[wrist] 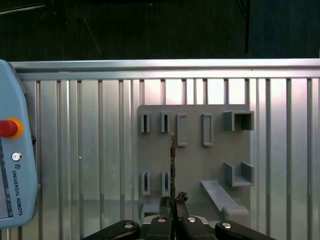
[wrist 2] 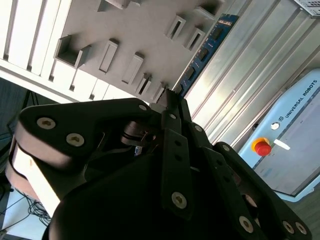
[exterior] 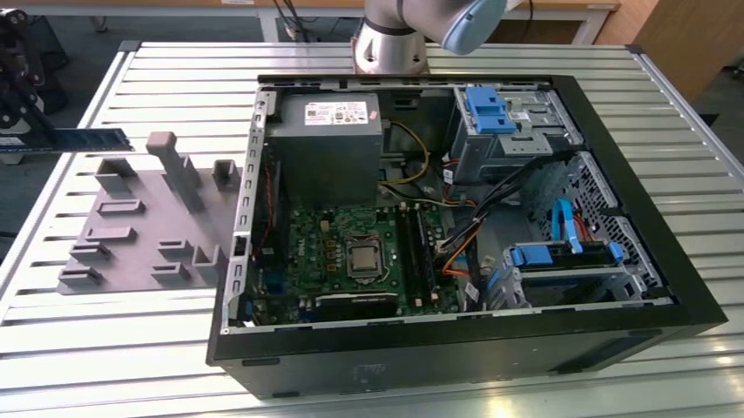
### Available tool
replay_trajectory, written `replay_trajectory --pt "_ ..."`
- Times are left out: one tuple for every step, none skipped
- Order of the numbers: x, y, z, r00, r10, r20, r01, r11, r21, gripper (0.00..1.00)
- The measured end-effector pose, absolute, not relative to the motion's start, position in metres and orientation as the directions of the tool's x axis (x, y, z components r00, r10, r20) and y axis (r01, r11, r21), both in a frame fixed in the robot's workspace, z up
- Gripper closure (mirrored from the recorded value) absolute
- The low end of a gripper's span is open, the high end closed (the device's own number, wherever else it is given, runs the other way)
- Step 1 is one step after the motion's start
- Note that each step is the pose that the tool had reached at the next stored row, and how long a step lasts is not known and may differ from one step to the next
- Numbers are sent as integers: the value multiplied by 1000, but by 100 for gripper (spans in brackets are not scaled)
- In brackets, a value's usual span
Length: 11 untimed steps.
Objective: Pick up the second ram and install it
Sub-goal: 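Pick up the second ram and move it above second insertion slot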
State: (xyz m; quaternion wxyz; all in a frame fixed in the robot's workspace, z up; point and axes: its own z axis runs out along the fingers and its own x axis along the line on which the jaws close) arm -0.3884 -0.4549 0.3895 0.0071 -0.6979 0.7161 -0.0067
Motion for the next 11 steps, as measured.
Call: replay_trajectory --pt "-388 -455 389 -26 -1000 -1 -999 26 -19 86" --pt "-387 -455 389 -26 -1000 -1 -999 26 -20 86" --pt "-386 -455 389 -26 -1000 -1 -999 26 -20 86" --pt "-385 -455 389 -26 -1000 -1 -999 26 -19 86" --pt "-384 -455 389 -26 -1000 -1 -999 26 -20 86" --pt "-383 -455 389 -26 -1000 -1 -999 26 -20 86" --pt "-382 -455 389 -26 -1000 -1 -999 26 -20 86" --pt "-381 -455 389 -26 -1000 -1 -999 26 -20 86" --pt "-381 -455 389 -26 -1000 -1 -999 26 -20 86" --pt "-380 -455 389 -26 -1000 -1 -999 26 -19 86" --pt "-379 -455 389 -26 -1000 -1 -999 26 -19 86"
